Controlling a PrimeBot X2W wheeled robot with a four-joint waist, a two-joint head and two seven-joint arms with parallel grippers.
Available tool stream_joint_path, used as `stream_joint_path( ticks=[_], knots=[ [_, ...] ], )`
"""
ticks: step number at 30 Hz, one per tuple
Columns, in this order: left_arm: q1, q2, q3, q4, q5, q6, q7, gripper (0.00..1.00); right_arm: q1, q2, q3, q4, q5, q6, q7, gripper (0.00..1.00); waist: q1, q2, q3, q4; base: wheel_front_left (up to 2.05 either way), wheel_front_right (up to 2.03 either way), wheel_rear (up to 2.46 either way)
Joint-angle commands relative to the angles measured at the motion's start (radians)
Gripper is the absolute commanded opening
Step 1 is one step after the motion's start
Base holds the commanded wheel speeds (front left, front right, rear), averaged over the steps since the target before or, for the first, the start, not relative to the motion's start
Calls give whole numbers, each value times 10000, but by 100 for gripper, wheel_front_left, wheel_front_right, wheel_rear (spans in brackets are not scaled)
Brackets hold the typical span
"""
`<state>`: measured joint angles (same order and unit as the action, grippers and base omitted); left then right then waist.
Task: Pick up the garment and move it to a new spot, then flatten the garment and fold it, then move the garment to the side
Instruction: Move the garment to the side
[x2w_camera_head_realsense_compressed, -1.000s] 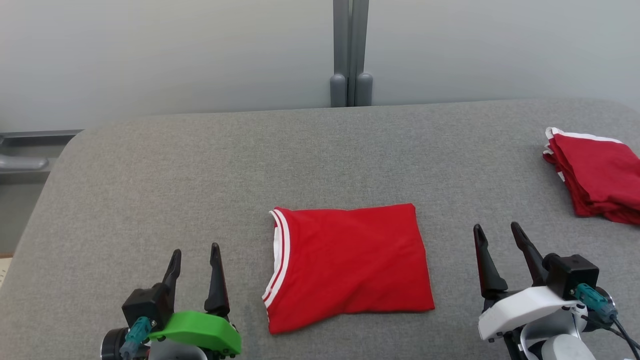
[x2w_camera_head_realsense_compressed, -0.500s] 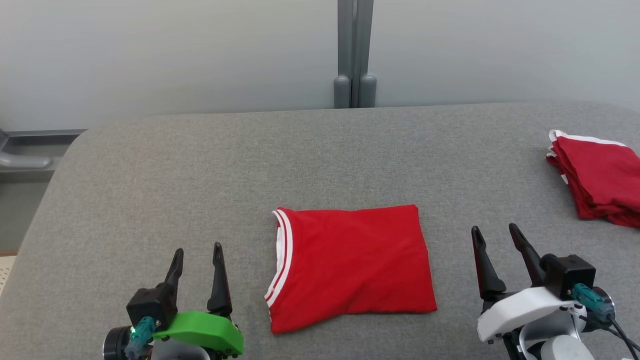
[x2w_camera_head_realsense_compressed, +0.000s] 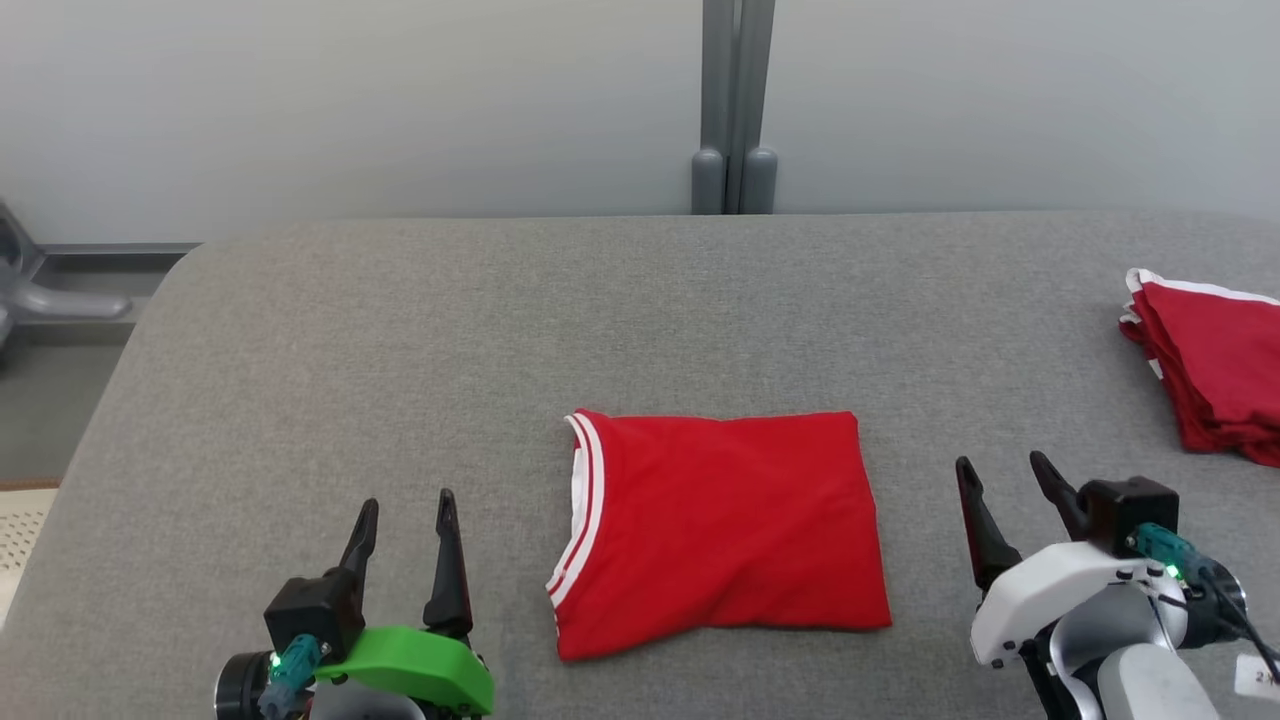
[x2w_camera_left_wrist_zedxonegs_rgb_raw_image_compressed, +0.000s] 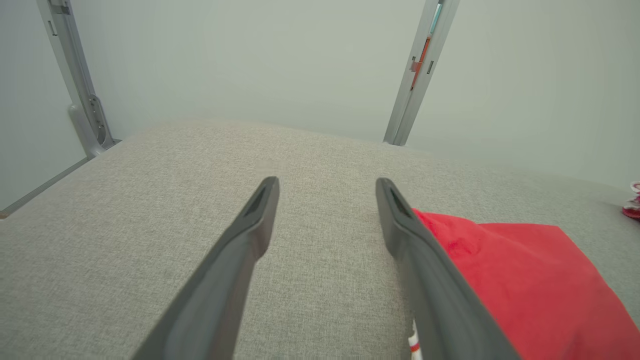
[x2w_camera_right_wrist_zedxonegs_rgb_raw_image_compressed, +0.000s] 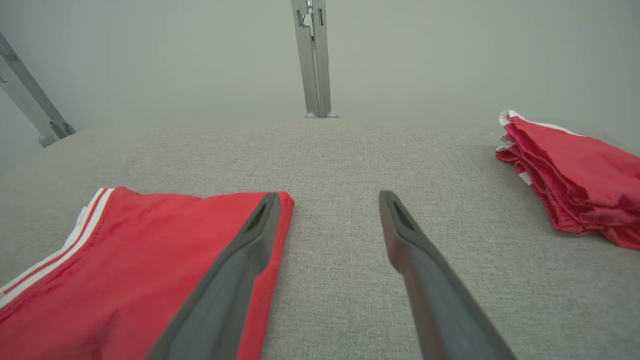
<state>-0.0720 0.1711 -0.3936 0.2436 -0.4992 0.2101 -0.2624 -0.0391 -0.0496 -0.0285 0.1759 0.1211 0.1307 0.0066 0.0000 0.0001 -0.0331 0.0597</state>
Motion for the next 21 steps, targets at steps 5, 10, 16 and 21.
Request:
stream_joint_path(
  ticks=[5, 10, 16, 21],
  knots=[
    [-158, -9, 87, 14, 8, 4, -28, 100, -644, -19, -380, 353, 23, -3, 1473, 100, 0, -1, 210, 659, 0, 0, 0],
    [-26, 86, 212, 23, 4, 5, -28, 100, -1240, -138, -492, 1033, 757, -3, 2769, 100, 0, -1, 464, 1236, 0, 0, 0],
    [-118, 62, 353, -113, 72, 24, -29, 100, -1646, -430, -303, 1927, 1618, -3, 3918, 100, 0, -1, 912, 1887, 0, 0, 0],
    [-223, 0, 488, -179, 131, -20, -29, 100, -1949, -663, -214, 2487, 2122, -3, 4321, 100, 0, -1, 1246, 2241, 0, 0, 0]
  ],
)
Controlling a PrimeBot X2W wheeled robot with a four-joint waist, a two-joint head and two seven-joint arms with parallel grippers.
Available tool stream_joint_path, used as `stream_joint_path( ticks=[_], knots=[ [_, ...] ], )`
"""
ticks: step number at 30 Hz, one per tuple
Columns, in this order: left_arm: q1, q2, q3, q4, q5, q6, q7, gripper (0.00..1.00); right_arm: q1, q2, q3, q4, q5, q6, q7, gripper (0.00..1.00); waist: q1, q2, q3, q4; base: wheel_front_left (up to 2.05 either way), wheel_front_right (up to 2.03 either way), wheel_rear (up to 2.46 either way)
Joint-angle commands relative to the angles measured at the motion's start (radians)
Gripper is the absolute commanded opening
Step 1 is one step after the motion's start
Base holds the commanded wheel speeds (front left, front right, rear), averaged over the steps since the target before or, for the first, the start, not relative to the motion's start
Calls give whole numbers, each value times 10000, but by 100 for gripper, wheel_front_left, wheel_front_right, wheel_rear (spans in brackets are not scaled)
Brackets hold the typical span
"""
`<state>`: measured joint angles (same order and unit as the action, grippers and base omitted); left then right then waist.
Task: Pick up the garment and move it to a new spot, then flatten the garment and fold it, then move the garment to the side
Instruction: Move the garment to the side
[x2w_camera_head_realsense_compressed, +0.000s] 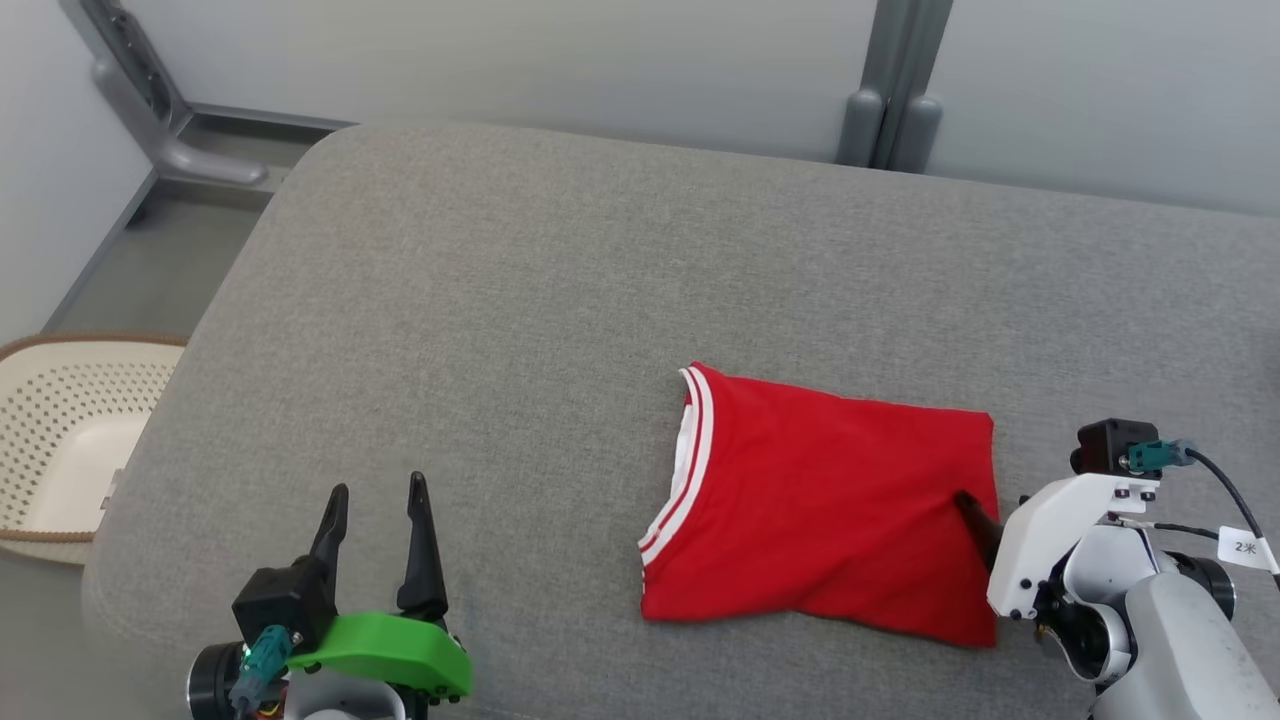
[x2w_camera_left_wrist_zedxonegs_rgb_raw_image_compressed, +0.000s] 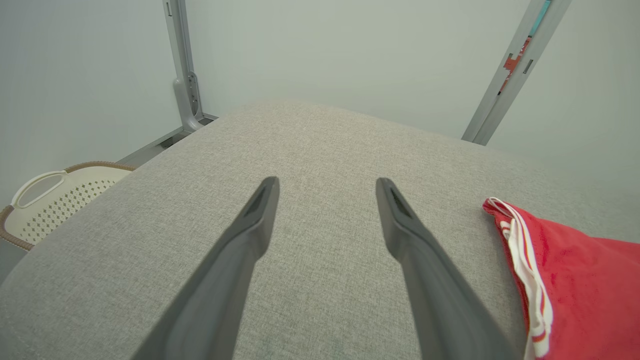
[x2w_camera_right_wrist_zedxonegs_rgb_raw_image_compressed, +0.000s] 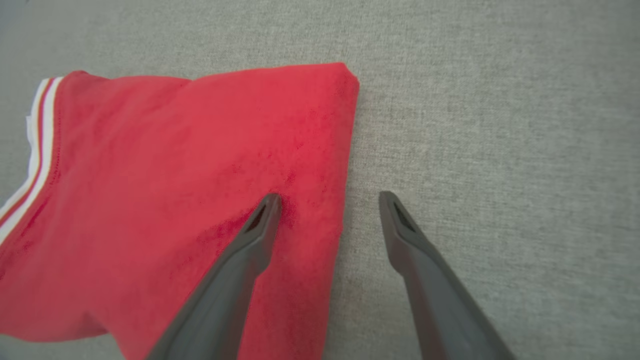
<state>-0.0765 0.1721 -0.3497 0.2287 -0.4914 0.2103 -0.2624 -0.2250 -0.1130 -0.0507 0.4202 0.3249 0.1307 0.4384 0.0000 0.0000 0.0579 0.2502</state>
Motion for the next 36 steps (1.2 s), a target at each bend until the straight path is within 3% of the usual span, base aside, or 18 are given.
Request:
stream_joint_path(
  ticks=[1, 4, 5, 6, 7, 15, 21, 28, 36],
  knots=[
    [-175, -18, 80, -39, 73, -24, -29, 100, -118, -72, 83, 126, 111, -2, 62, 100, 0, 0, 377, 378, 0, 0, 0],
    [-210, -52, 133, -67, 138, -58, -29, 100, -297, -222, 242, 405, 190, -3, 184, 97, 0, 0, 491, 475, 0, 0, 0],
    [-210, -64, 152, -69, 151, -65, -29, 100, -329, -248, 292, 468, 222, -3, 200, 49, 0, 0, 509, 484, 0, 0, 0],
    [-210, -74, 179, -72, 177, -70, -29, 100, -339, -256, 361, 542, 250, -3, 194, 19, 0, 0, 528, 488, 0, 0, 0],
    [-211, -80, 205, -78, 201, -73, -29, 100, -354, -268, 415, 589, 262, -3, 177, 0, 0, 0, 539, 479, 0, 0, 0],
    [-109, -200, 94, -187, 400, -162, -30, 100, -781, -721, 548, 519, 279, -16, -315, 0, 0, 0, 633, -405, 0, 0, 0],
    [-349, -407, -147, -267, 517, -330, -30, 100, -959, -1316, 309, 175, 189, -13, -383, 0, 0, 0, 816, -1709, 0, 0, 0],
    [-899, -500, -366, -275, 723, -482, -24, 100, -1403, -1994, 41, -479, 34, -11, -132, 0, 0, 0, 1413, -3704, 0, 0, 0],
    [-1550, -435, -596, -157, 957, -578, 118, 100, -2004, -2109, 70, -867, 53, -11, -146, 0, 0, 0, 1953, -5143, 0, 0, 0]
  ],
)
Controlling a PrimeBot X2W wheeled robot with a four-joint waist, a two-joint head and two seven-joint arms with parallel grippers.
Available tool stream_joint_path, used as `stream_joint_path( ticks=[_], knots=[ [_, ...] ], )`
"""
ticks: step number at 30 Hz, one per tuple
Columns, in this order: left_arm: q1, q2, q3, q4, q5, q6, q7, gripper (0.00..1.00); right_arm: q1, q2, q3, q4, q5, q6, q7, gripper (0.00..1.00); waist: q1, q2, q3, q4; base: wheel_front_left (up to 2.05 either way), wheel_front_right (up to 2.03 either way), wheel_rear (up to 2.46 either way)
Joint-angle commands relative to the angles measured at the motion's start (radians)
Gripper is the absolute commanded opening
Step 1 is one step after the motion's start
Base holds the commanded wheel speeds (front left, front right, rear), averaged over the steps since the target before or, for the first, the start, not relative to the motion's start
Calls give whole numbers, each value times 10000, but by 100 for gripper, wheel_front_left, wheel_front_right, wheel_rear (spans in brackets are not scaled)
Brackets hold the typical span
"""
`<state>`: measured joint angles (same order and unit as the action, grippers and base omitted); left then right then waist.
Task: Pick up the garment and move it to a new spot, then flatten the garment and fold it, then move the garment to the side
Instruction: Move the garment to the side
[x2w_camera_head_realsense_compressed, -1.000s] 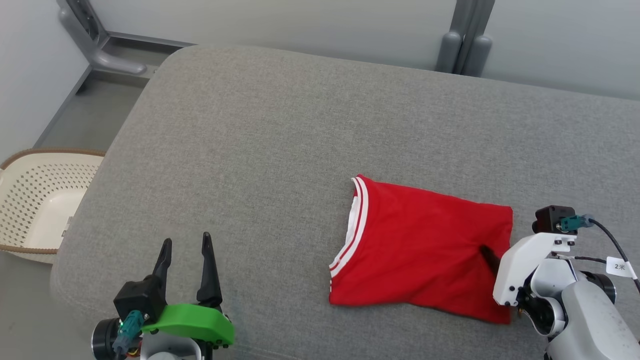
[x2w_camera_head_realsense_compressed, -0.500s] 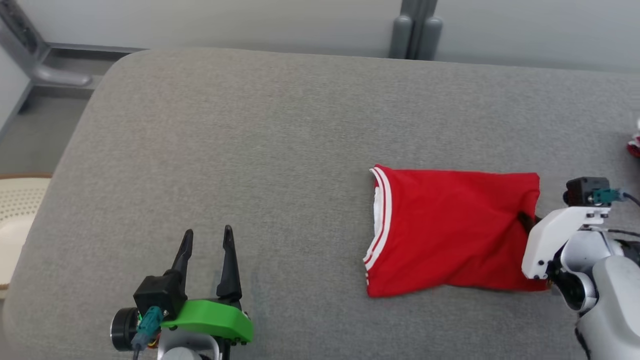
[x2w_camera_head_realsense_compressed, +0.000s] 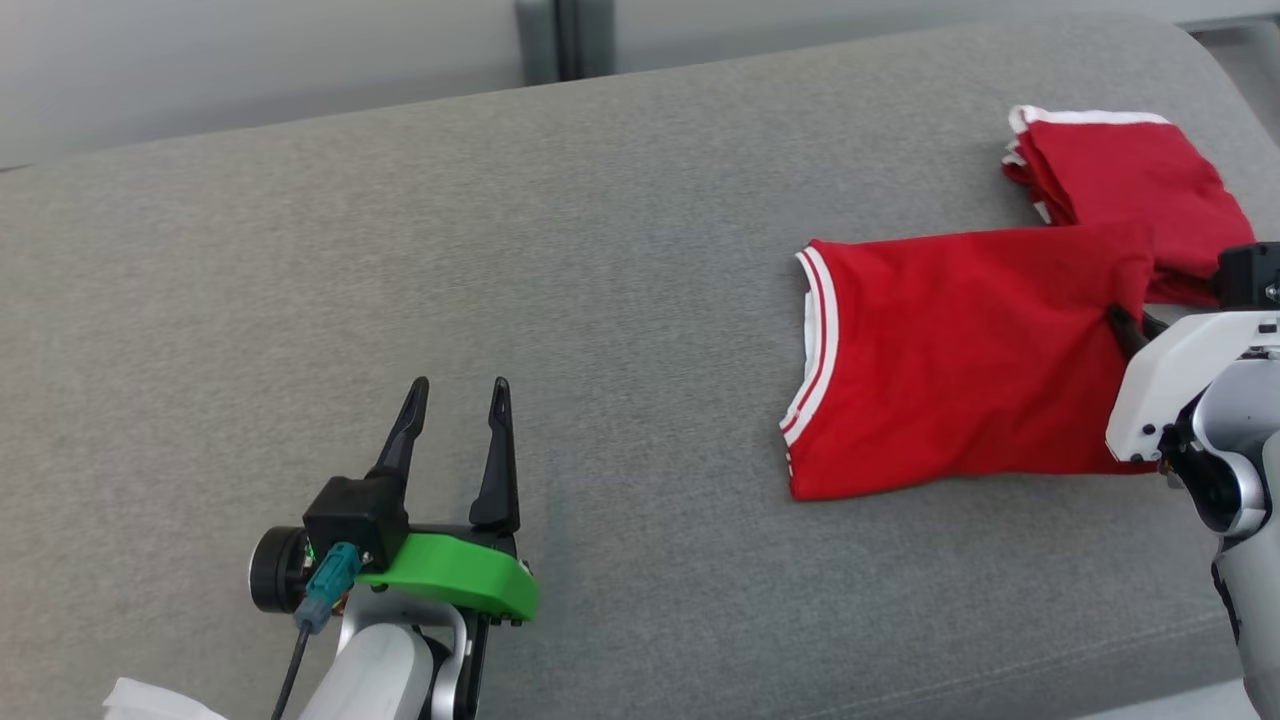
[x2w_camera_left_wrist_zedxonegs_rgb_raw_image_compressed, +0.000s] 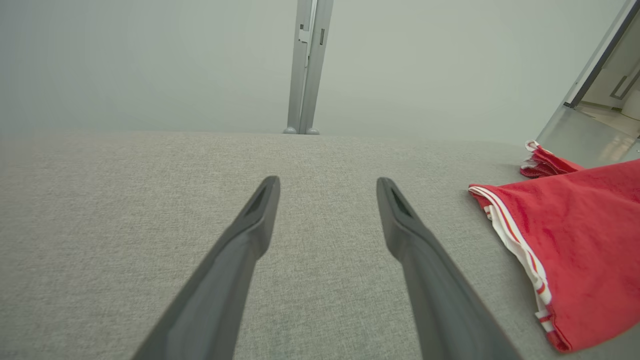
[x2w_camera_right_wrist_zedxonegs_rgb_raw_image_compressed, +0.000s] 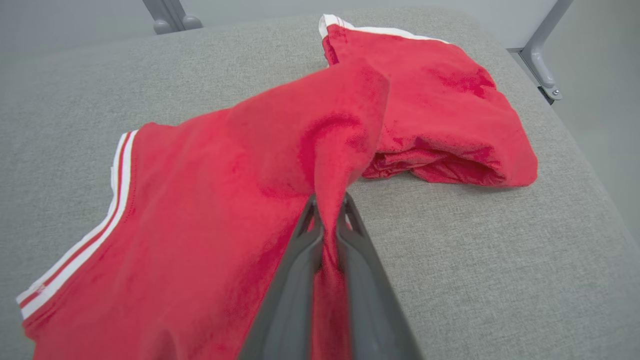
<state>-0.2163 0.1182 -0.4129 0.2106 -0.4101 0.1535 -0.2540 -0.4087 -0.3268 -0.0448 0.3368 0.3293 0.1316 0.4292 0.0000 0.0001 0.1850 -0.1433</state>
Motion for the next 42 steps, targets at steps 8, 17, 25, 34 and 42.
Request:
stream_joint_path(
  ticks=[8, 17, 25, 34, 42],
  knots=[
    [-403, 171, -79, 109, 175, -34, 108, 100, -573, 90, 244, 140, 41, -21, -460, 0, 0, -1, 797, -1205, 0, 0, 0],
    [-242, 43, -17, 166, 3, 51, 4, 100, -1834, -595, 693, 433, -200, -21, -650, 0, 0, -1, 599, -275, 0, 0, 0],
    [-278, -108, 18, 219, -80, 27, -53, 100, -3281, -1712, 1054, 1000, -457, -21, -360, 0, 0, -1, 673, 543, 0, 0, 0],
    [-369, -191, 67, 227, 6, -50, -114, 100, -4152, -3198, 1379, 1690, -234, -21, 352, 0, 0, -1, 863, 1046, 0, 0, 0],
    [-418, -111, -18, 96, 176, -126, -110, 100, -3986, -4227, 768, 2412, -719, -21, 675, 0, 0, -1, 1215, 1282, 0, 0, 0]
  ],
)
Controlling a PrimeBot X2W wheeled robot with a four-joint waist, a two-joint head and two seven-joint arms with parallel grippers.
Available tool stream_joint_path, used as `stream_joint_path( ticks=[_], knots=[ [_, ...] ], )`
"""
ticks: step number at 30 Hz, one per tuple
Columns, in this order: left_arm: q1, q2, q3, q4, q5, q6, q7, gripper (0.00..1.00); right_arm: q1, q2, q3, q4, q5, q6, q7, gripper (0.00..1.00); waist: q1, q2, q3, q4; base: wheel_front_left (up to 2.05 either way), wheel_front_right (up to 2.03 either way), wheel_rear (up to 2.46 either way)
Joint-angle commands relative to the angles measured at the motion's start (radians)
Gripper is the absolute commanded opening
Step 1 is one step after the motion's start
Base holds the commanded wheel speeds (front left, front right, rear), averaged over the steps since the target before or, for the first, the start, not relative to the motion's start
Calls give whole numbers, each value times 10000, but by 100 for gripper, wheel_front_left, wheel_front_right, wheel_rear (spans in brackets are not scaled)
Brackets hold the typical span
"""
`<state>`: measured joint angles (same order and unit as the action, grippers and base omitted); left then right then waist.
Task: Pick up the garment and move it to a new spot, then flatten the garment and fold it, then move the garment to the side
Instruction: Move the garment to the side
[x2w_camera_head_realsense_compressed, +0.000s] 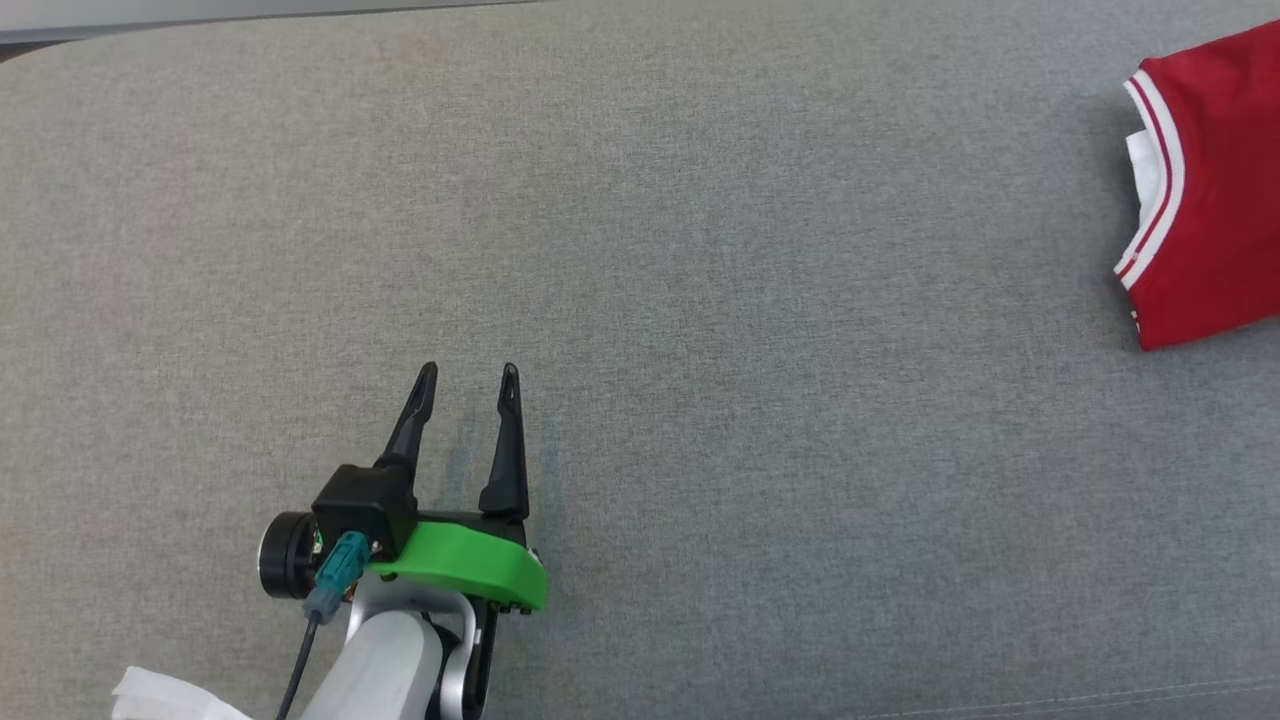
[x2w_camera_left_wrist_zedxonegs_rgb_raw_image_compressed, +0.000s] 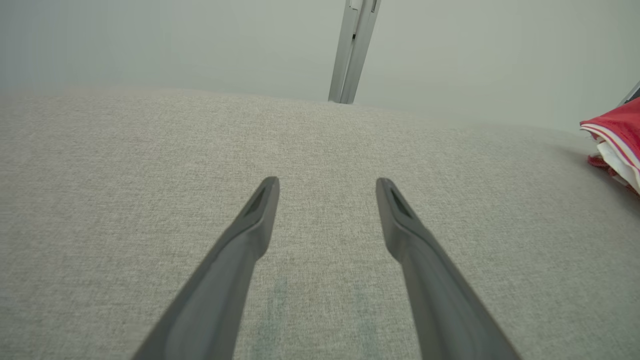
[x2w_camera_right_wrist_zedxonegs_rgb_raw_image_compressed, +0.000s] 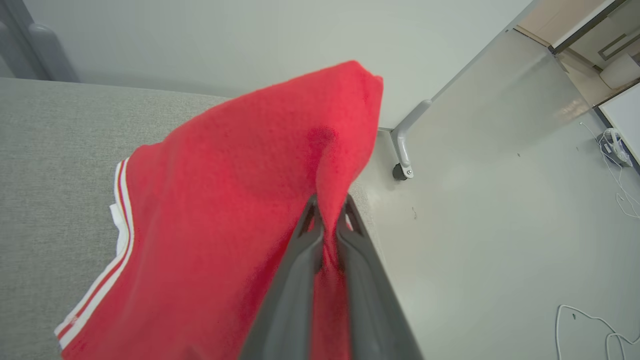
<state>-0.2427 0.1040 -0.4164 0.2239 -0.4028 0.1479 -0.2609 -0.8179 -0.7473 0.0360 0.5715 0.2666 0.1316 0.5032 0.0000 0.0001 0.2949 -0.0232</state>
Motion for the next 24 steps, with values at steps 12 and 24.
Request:
stream_joint_path(
  ticks=[12, 24],
  knots=[
    [-160, 394, -274, -455, 407, 115, 383, 100, 150, 481, -2081, 1558, -2476, -22, -1632, 24, 0, -1, 834, 367, 0, 0, 0],
    [34, 627, -321, -867, 426, 297, 662, 100, 807, 2535, -3845, 134, -5699, -22, -2925, 100, 0, -1, 809, 64, 0, 0, 0]
  ],
)
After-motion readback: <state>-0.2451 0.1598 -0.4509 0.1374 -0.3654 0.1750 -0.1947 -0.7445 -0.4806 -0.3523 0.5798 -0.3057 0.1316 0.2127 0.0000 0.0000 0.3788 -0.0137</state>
